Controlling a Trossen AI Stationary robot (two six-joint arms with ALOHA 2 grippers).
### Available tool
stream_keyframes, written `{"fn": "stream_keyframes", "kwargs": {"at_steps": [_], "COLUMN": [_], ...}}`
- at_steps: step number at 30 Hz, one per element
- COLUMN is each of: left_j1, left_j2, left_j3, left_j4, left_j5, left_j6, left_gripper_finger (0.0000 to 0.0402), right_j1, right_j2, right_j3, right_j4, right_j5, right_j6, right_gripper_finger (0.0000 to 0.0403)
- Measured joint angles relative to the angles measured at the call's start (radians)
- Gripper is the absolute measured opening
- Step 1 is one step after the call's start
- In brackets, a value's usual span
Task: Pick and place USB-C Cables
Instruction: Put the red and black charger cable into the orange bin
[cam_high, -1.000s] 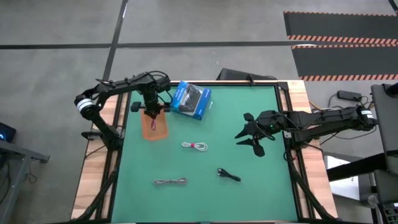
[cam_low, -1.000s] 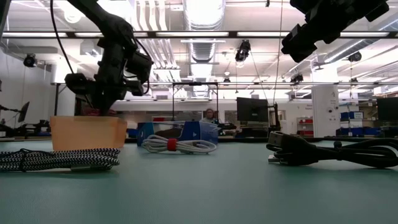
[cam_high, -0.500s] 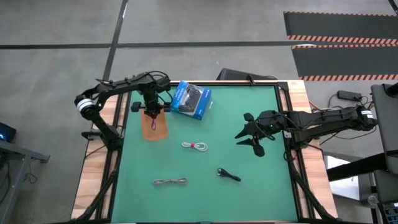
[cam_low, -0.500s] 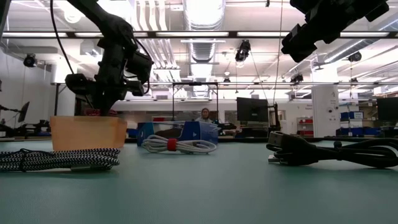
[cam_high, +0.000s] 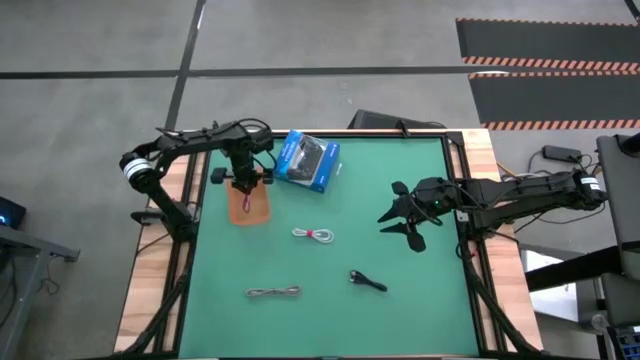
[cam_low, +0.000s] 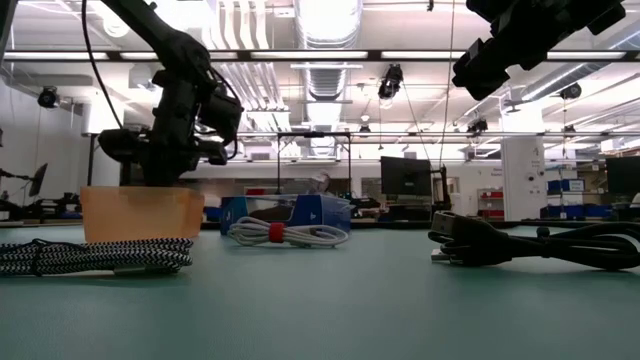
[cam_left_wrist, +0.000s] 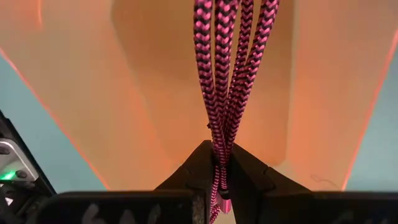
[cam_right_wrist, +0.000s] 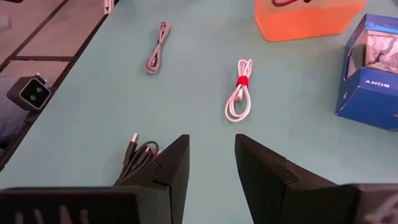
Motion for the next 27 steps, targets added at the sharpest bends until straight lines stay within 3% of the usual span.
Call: {"fn": "stream_keyframes", "kwargs": {"at_steps": [27], "left_j1": [-0.001], "left_j2": [0.0], "left_j3": [-0.069], "left_j4": [0.081], "left_j5": [0.0], "left_j6": [-0.025], "left_gripper_finger": [0.002], "right_j1": [0.0], "right_j2": [0.0], "right_j3": [0.0], "right_j4": [-0.001], "right_j5": [0.0], "right_j6": [0.003], "right_gripper_finger": [0.0118]}}
